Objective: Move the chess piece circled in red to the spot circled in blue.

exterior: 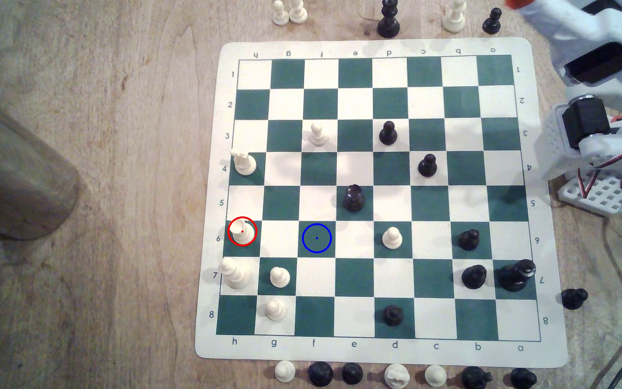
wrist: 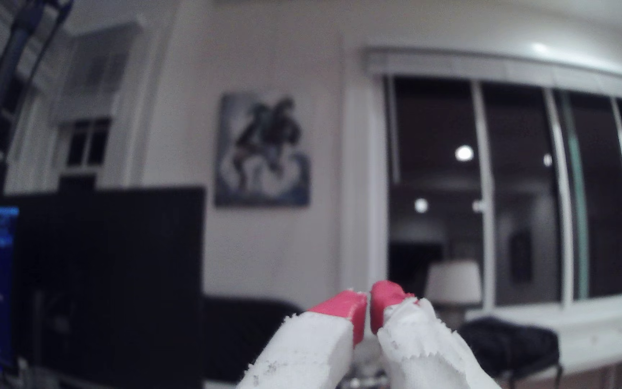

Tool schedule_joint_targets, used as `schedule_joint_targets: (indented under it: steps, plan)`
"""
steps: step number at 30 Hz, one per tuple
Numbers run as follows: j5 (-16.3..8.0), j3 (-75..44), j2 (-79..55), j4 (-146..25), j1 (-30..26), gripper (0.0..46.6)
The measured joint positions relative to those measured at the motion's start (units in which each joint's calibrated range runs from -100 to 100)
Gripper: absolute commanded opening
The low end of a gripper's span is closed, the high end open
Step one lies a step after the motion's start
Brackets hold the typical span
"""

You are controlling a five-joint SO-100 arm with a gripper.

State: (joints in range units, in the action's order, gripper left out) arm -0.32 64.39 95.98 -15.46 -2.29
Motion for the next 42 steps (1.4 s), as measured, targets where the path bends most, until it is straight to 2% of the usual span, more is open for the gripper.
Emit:
schedule_joint_targets:
  steps: [4, 6, 9, 10, 14, 16, 21, 29, 42]
  plan:
    - [0.00, -8.59, -2.35, -17.61, 1.47, 0.5]
    - [0.00, -11.12, -4.86, -22.31, 1.47, 3.8]
    - [-0.05, -13.47, -8.71, -27.49, 1.55, 4.4]
    - [-0.10, -14.37, -10.05, -29.00, 1.40, 3.3]
    - [-0.15, -19.97, -17.26, -36.25, 0.66, 8.0]
    - [-0.15, -27.11, -25.39, -40.72, 0.66, 10.3]
    - [-0.63, -35.97, -38.04, -44.38, -1.84, 11.2]
    - [-1.37, -49.53, -58.99, -47.25, -1.62, 12.1]
    - [-3.76, -60.64, -77.84, -43.98, -3.39, 12.4]
